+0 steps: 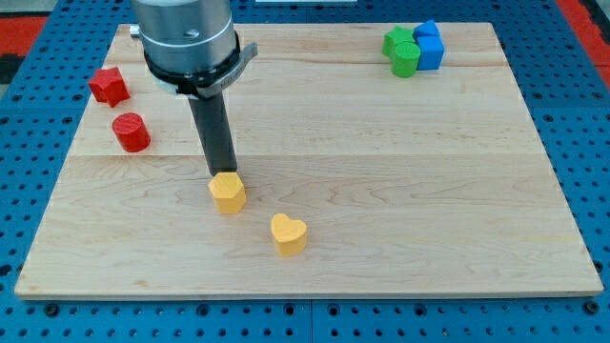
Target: Move the red circle to the right side of yellow heart
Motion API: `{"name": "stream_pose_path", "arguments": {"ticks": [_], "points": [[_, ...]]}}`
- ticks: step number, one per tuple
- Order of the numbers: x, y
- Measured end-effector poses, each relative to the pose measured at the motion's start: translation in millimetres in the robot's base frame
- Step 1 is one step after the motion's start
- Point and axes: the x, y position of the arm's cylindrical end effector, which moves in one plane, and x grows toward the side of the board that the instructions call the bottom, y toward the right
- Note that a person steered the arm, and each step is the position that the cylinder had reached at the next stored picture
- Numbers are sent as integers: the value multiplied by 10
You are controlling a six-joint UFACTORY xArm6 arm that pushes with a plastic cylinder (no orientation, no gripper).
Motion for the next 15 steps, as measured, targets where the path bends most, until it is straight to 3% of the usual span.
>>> {"name": "stream_pose_path", "arguments": {"ticks": [3, 4, 6, 7, 8, 9, 11, 13, 15], "points": [[551, 80], [469, 125], [243, -921], [-80, -1426], [-462, -1533], [-644, -1168], [-823, -1320], [-926, -667], [-660, -37]]}}
